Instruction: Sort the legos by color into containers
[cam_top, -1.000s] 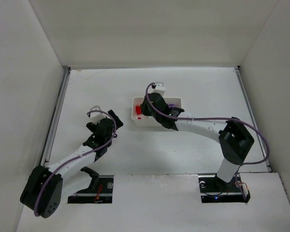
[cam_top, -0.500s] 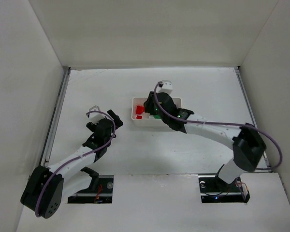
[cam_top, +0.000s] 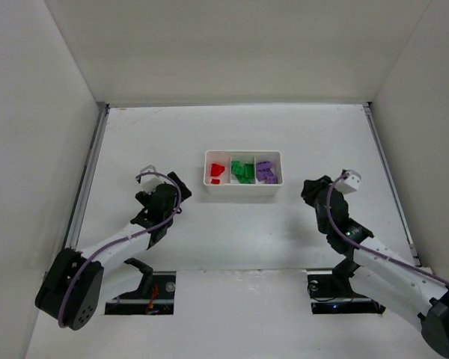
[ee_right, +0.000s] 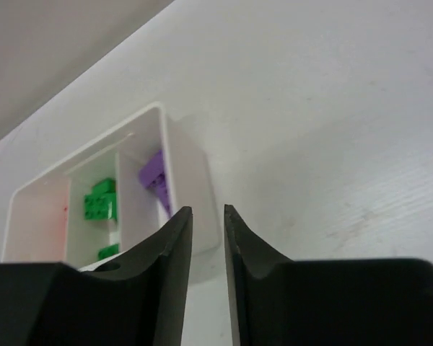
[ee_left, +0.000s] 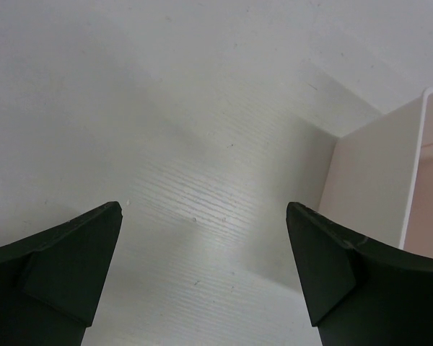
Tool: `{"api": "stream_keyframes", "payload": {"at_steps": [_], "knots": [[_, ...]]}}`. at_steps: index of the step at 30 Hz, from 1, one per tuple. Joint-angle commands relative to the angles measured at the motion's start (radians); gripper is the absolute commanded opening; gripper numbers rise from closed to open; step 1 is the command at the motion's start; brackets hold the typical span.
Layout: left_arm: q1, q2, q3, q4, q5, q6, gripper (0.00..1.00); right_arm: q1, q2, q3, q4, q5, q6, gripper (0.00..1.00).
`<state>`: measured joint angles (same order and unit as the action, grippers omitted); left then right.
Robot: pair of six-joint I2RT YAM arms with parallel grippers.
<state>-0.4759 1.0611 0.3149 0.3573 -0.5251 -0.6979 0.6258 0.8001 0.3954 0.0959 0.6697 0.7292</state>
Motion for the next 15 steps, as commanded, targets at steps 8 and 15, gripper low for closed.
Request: {"api": "stream_keyframes", "payload": {"at_steps": [8, 15], "knots": [[-0.029, 0.065, 0.107, -0.158, 0.016, -0.058, 1.0, -0.206, -0.081, -0.167, 0.11, -0.021, 0.091, 0.68], [-0.052, 0.086, 0.119, -0.176, 0.019, -0.069, 1.0, -0.211, -0.111, -0.181, 0.111, -0.05, 0.099, 0.71]]}}
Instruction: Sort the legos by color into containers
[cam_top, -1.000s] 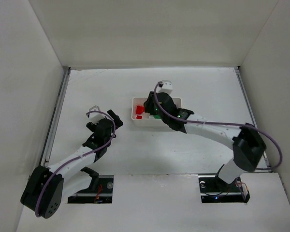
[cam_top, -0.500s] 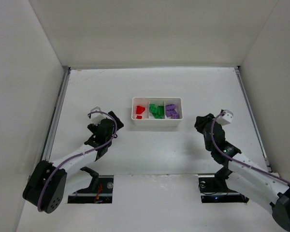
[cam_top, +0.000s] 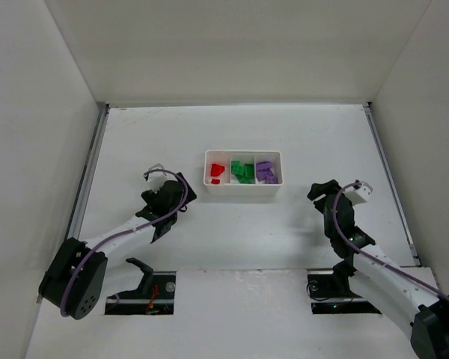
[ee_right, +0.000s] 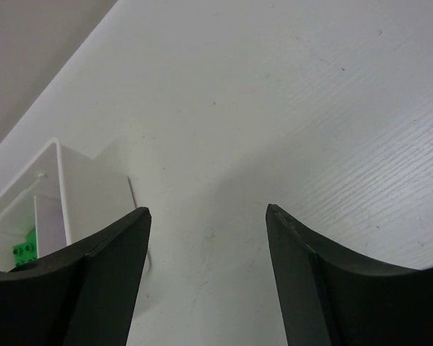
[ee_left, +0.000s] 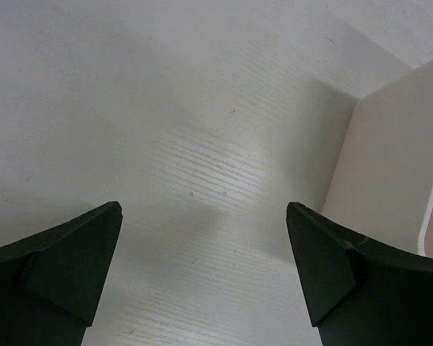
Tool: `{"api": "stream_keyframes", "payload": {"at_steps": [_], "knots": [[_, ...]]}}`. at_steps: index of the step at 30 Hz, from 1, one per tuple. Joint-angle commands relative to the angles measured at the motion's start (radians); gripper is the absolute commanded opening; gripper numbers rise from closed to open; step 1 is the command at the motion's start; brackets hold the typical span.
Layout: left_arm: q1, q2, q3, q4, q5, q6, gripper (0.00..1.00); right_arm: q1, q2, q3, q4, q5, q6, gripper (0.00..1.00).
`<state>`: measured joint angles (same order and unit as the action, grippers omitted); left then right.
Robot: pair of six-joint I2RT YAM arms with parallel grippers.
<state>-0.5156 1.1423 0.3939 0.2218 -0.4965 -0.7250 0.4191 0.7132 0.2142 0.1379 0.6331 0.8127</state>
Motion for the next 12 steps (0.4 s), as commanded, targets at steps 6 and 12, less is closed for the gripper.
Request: {"api": "stream_keyframes", "payload": {"at_steps": [6, 12], "knots": [[-0.066, 0.028, 0.057, -0.05, -0.002, -0.044, 1.0, -0.006, -0.028, -0.006, 0.072, -0.006, 0.017, 0.72], [-0.1, 0.062, 0.068, -0.03, -0.004, -0.036, 1.0, -0.012, 0.046, 0.008, 0.078, 0.0, 0.003, 0.74]]}}
